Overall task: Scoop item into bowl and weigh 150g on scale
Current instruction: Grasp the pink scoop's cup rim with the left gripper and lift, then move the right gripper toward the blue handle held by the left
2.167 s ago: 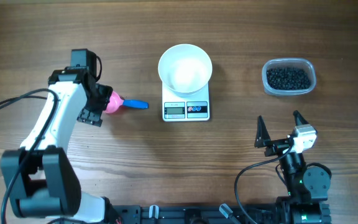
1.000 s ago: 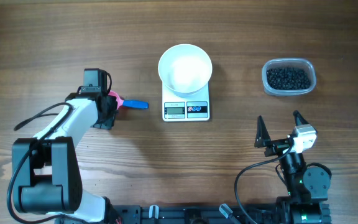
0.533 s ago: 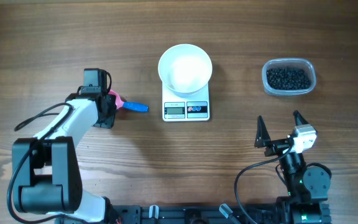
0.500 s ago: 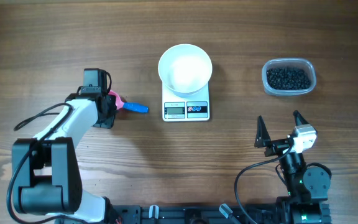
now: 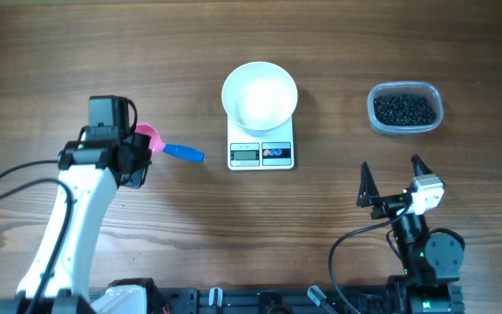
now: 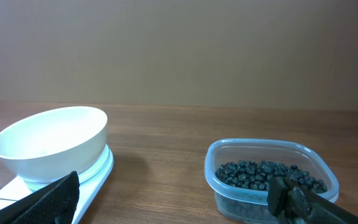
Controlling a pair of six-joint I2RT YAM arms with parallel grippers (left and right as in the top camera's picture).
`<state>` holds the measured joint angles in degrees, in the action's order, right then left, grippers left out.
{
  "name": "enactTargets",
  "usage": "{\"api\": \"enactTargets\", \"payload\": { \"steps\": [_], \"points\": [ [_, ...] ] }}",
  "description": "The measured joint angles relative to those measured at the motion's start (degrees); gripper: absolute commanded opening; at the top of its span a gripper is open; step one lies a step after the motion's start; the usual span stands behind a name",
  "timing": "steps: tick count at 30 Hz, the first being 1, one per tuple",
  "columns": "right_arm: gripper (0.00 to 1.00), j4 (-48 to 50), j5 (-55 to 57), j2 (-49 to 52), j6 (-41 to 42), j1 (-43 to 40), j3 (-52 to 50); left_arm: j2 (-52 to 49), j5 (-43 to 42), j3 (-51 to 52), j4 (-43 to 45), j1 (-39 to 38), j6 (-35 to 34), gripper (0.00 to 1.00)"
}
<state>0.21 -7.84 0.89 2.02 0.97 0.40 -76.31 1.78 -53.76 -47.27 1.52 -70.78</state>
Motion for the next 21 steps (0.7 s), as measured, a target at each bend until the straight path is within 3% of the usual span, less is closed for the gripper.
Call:
{"api": "enactTargets", "payload": {
  "steps": [6, 15, 18, 21],
  "points": [
    [1.0, 0.57, -2.14, 0.0, 3.96, 0.0, 0.0, 5.62, -0.68, 0.0, -3.34, 0.0, 0.42, 0.04],
    [1.0, 1.27, -9.6, 0.0, 39.34, 0.0, 0.0, 8.94, -3.23, -0.02, -5.29, 0.0, 0.48, 0.04],
    [1.0, 2.51, -10.82, 0.0, 45.64, 0.0, -0.02, 8.94, -3.74, -0.02, -6.14, 0.0, 0.63, 0.04],
    [1.0, 5.68, -13.07, 0.0, 44.72, 0.0, 0.04, 8.94, -4.26, -0.04, -6.34, 0.0, 0.66, 0.04]
  ]
}}
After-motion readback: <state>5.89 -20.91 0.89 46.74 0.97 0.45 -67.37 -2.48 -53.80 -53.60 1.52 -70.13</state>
